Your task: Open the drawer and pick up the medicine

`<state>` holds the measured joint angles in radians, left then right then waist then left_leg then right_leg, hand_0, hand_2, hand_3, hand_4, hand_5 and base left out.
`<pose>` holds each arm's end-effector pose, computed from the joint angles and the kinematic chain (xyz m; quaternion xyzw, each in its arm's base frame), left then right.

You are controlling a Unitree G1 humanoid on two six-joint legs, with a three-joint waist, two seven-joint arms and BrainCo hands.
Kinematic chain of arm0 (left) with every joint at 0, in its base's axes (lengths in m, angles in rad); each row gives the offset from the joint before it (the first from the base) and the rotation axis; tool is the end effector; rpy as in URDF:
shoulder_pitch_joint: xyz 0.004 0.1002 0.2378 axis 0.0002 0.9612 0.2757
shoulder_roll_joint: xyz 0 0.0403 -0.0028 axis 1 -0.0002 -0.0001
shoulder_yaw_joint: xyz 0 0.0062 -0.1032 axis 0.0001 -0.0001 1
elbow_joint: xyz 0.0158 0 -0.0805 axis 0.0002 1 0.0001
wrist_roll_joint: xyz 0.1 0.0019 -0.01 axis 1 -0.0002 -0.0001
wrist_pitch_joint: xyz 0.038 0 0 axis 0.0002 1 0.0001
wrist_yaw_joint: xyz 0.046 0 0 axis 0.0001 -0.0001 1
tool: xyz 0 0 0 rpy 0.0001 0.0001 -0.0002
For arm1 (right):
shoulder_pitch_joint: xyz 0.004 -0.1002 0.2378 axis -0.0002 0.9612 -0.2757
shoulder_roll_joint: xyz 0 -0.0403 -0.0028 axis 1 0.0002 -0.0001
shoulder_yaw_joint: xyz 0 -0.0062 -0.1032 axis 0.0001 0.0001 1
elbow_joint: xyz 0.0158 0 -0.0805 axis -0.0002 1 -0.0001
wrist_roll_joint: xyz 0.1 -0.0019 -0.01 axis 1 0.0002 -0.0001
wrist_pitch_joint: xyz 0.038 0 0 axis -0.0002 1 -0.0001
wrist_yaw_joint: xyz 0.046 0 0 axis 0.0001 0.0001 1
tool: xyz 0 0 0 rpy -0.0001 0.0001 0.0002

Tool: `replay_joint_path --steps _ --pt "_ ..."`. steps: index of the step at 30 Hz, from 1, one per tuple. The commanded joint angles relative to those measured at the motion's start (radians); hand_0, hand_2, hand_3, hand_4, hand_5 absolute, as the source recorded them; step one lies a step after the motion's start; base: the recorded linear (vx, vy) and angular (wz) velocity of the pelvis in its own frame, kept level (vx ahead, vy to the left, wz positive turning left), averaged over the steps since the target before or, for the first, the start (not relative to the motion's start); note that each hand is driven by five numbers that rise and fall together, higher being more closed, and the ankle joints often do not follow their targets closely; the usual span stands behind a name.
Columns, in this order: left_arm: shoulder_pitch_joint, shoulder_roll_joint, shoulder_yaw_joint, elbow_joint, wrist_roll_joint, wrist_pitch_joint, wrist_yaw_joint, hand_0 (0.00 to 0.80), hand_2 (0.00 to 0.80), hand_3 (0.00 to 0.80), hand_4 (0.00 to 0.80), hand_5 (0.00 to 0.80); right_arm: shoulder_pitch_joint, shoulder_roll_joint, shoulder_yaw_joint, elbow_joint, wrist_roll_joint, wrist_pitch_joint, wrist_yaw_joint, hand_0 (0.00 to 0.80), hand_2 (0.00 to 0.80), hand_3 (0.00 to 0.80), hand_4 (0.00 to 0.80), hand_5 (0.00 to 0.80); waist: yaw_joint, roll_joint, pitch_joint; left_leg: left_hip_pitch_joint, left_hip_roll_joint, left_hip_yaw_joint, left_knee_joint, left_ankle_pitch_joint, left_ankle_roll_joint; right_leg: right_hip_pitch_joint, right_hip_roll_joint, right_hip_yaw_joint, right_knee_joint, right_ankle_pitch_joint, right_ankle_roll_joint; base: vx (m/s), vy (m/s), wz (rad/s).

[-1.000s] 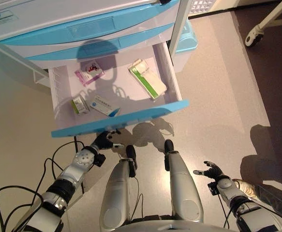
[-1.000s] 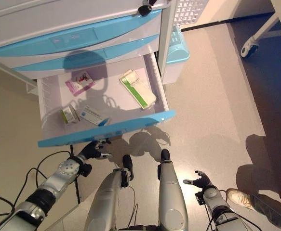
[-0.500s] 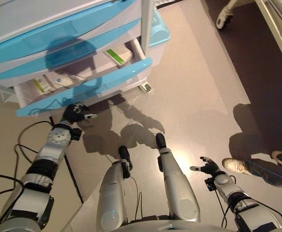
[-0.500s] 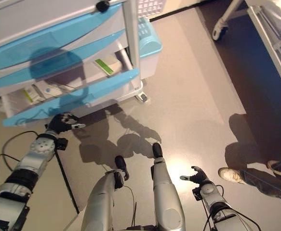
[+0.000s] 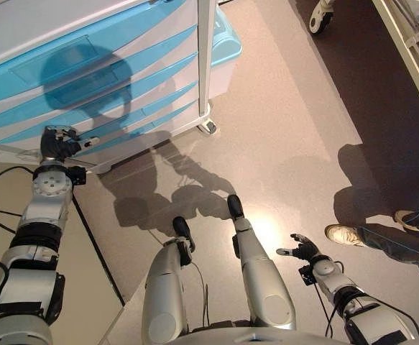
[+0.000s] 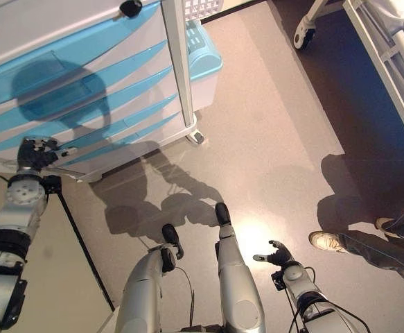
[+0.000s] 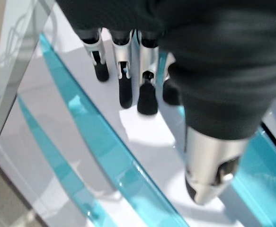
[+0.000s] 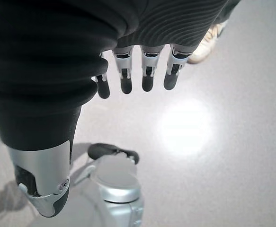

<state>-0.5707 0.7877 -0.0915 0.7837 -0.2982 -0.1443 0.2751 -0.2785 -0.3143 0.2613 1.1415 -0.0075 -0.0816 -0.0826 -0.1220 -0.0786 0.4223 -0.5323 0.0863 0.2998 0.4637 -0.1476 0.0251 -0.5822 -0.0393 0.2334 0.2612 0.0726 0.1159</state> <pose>0.2816 0.3282 0.1286 0.2233 -0.0259 0.2655 0.9375 0.1860 -0.2258 -0.0697 -0.2401 0.3790 0.0026 0.8937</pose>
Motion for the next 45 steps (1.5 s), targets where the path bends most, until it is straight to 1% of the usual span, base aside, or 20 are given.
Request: replay_joint_path --steps 1,8,9,13,14,15,16,17,20,26,27,28,29,30,31,36,39,41,43,45 --pt "-0.075 0.084 0.05 0.029 -0.006 -0.099 0.061 0.0 0.0 0.0 0.0 0.0 0.044 -0.009 0.046 0.018 0.01 -0.02 -0.02 0.0 0.0 0.0 0.0 0.0 -0.008 0.0 -0.07 0.042 -0.051 -0.007 0.056 -0.136 0.038 -0.015 -0.037 0.016 -0.089 0.065 0.08 0.006 -0.032 0.01" --pt "-0.048 0.045 0.022 -0.009 0.001 -0.094 0.041 0.0 0.0 0.0 0.0 0.0 0.05 -0.013 0.045 0.012 0.014 -0.021 -0.023 0.0 0.0 0.0 0.0 0.0 -0.003 0.009 -0.073 0.029 -0.058 -0.037 0.048 -0.124 0.034 -0.014 -0.041 -0.01 -0.086 0.061 0.071 -0.004 -0.046 0.03" --pt "-0.027 0.015 0.016 -0.02 -0.007 -0.093 0.026 0.0 0.0 0.0 0.0 0.0 0.054 -0.017 0.044 0.002 0.014 -0.022 -0.026 0.0 0.0 0.0 0.0 0.0 -0.002 0.01 -0.07 0.024 -0.062 -0.053 0.045 -0.116 0.031 -0.013 -0.043 -0.023 -0.081 0.058 0.066 -0.018 -0.072 0.13" --pt "0.035 -0.061 -0.005 -0.046 -0.022 -0.088 -0.025 0.0 0.0 0.0 0.0 0.0 0.06 -0.022 0.037 0.001 0.013 -0.02 -0.028 0.0 0.0 0.0 0.0 0.0 0.004 0.015 -0.058 0.021 -0.074 -0.085 0.023 -0.09 0.022 -0.005 -0.052 -0.057 -0.074 0.054 0.055 -0.06 -0.094 0.23" --pt "0.034 -0.061 -0.003 -0.045 -0.022 -0.088 -0.025 0.0 0.0 0.0 0.0 0.0 0.058 -0.023 0.038 0.0 0.013 -0.02 -0.028 0.0 0.0 0.0 0.0 0.0 -0.003 0.003 -0.055 0.008 -0.08 -0.073 0.023 -0.059 0.026 -0.016 -0.06 -0.051 -0.08 0.079 0.052 -0.143 -0.146 0.25" --pt "0.082 -0.119 -0.008 -0.044 -0.042 -0.085 -0.057 0.0 0.0 0.0 0.0 0.0 0.06 -0.024 0.031 0.003 0.011 -0.018 -0.031 0.0 0.0 0.0 0.0 0.0 0.003 0.003 -0.05 0.006 -0.084 -0.09 0.015 -0.046 0.02 -0.009 -0.065 -0.069 -0.079 0.076 0.045 -0.126 -0.112 0.31" --pt "0.083 -0.119 -0.008 -0.045 -0.042 -0.085 -0.057 0.0 0.0 0.0 0.0 0.0 0.06 -0.024 0.031 0.002 0.011 -0.018 -0.031 0.0 0.0 0.0 0.0 0.0 0.002 0.004 -0.05 0.006 -0.084 -0.091 0.014 -0.045 0.02 -0.009 -0.066 -0.07 -0.08 0.076 0.045 -0.06 -0.148 0.31" --pt "0.132 -0.163 -0.017 -0.059 -0.052 -0.087 -0.093 0.0 0.0 0.0 0.0 0.0 0.064 -0.029 0.025 -0.002 0.008 -0.017 -0.032 0.0 0.0 0.0 0.0 0.0 0.009 0.005 -0.045 0.007 -0.088 -0.11 0.004 -0.031 0.014 0.001 -0.068 -0.088 -0.083 0.074 0.036 -0.048 -0.113 0.38" --pt "0.194 -0.253 -0.042 -0.011 -0.05 -0.071 -0.139 0.0 0.0 0.0 0.0 0.0 0.063 -0.035 0.023 -0.001 -0.003 -0.016 -0.038 0.0 0.0 0.0 0.0 0.0 0.023 0.008 -0.043 0.013 -0.092 -0.144 -0.027 0.003 0.001 0.028 -0.072 -0.126 -0.095 0.075 0.023 -0.057 -0.144 0.35" --pt "0.27 -0.374 -0.073 0.067 -0.024 -0.044 -0.183 0.0 0.0 0.0 0.0 0.0 0.065 -0.045 0.02 0.003 -0.022 -0.013 -0.053 0.0 0.0 0.0 0.0 0.0 0.052 0.026 -0.052 0.061 -0.103 -0.222 -0.122 0.078 -0.025 0.106 -0.078 -0.207 -0.126 0.064 0.0 -0.032 -0.115 0.42" --pt "0.27 -0.374 -0.073 0.067 -0.024 -0.044 -0.183 0.0 0.0 0.0 0.0 0.0 0.065 -0.045 0.02 0.003 -0.022 -0.013 -0.053 0.0 0.0 0.0 0.0 0.0 0.051 0.026 -0.052 0.062 -0.103 -0.222 -0.122 0.078 -0.025 0.106 -0.078 -0.207 -0.126 0.064 0.0 0.016 -0.116 0.32" --pt "0.303 -0.401 -0.068 0.082 -0.033 -0.041 -0.196 0.0 0.0 0.0 0.0 0.0 0.076 -0.047 0.018 -0.002 -0.026 -0.012 -0.052 0.0 0.0 0.0 0.0 0.0 0.061 0.03 -0.06 0.091 -0.104 -0.243 -0.148 0.093 -0.031 0.139 -0.075 -0.227 -0.129 0.054 -0.006 0.023 -0.102 0.17" --pt "0.313 -0.421 -0.053 0.099 -0.043 -0.04 -0.197 0.0 0.0 0.0 0.0 0.0 0.081 -0.046 0.02 0.003 -0.033 -0.012 -0.052 0.0 0.0 0.0 0.0 0.0 0.068 0.033 -0.066 0.11 -0.103 -0.254 -0.163 0.102 -0.035 0.159 -0.074 -0.238 -0.129 0.048 -0.009 0.051 -0.172 0.27" --pt "0.337 -0.448 -0.03 0.138 -0.059 -0.041 -0.195 0.0 0.0 0.0 0.0 0.0 0.092 -0.039 0.02 0.019 -0.044 -0.009 -0.053 0.0 0.0 0.0 0.0 0.0 0.081 0.034 -0.077 0.151 -0.103 -0.274 -0.19 0.114 -0.042 0.205 -0.074 -0.261 -0.131 0.035 -0.013 0.038 -0.106 0.29" --pt "0.336 -0.448 -0.03 0.138 -0.059 -0.041 -0.195 0.0 0.0 0.0 0.0 0.0 0.092 -0.039 0.02 0.019 -0.044 -0.009 -0.053 0.0 0.0 0.0 0.0 0.0 0.079 0.033 -0.079 0.148 -0.105 -0.275 -0.193 0.118 -0.042 0.203 -0.076 -0.262 -0.132 0.036 -0.013 0.041 -0.1 0.39" --pt "0.369 -0.497 0.035 0.277 -0.071 -0.029 -0.194 0.0 0.0 0.0 0.0 0.0 0.131 -0.014 0.039 0.025 -0.071 -0.011 -0.05 0.0 0.0 0.0 0.0 0.0 0.102 0.032 -0.125 0.262 -0.097 -0.318 -0.281 0.153 -0.061 0.32 -0.064 -0.321 -0.15 -0.001 -0.022 0.048 -0.096 0.42" --pt "0.398 -0.512 0.036 0.333 -0.038 -0.018 -0.198 0.0 0.0 0.0 0.0 0.0 0.152 0.005 0.036 0.02 -0.05 -0.017 -0.037 0.0 0.0 0.0 0.0 0.0 0.107 0.033 -0.165 0.324 -0.096 -0.339 -0.341 0.176 -0.068 0.384 -0.052 -0.354 -0.179 -0.01 -0.025 0.048 -0.074 0.32" --pt "0.399 -0.512 0.036 0.333 -0.038 -0.018 -0.198 0.0 0.0 0.0 0.0 0.0 0.152 0.005 0.036 0.02 -0.05 -0.017 -0.037 0.0 0.0 0.0 0.0 0.0 0.107 0.033 -0.164 0.326 -0.096 -0.34 -0.342 0.177 -0.068 0.386 -0.052 -0.355 -0.18 -0.01 -0.025 0.038 -0.029 0.18" --pt "0.45 -0.526 0.017 0.409 0.076 0.002 -0.208 0.0 0.0 0.0 0.0 0.0 0.196 0.043 -0.007 0.024 0.052 -0.029 -0.004 0.0 0.0 0.0 0.0 0.0 0.108 0.031 -0.229 0.398 -0.079 -0.351 -0.421 0.204 -0.072 0.454 -0.038 -0.385 -0.225 -0.015 -0.023 0.115 -0.061 0.19" --pt "0.475 -0.532 0.015 0.435 0.114 0.012 -0.215 0.0 0.0 0.0 0.0 0.0 0.214 0.059 -0.035 0.032 0.115 -0.034 0.02 0.0 0.0 0.0 0.0 0.0 0.108 0.031 -0.256 0.432 -0.074 -0.353 -0.452 0.211 -0.073 0.488 -0.033 -0.396 -0.241 -0.019 -0.022 0.092 -0.02 0.18"
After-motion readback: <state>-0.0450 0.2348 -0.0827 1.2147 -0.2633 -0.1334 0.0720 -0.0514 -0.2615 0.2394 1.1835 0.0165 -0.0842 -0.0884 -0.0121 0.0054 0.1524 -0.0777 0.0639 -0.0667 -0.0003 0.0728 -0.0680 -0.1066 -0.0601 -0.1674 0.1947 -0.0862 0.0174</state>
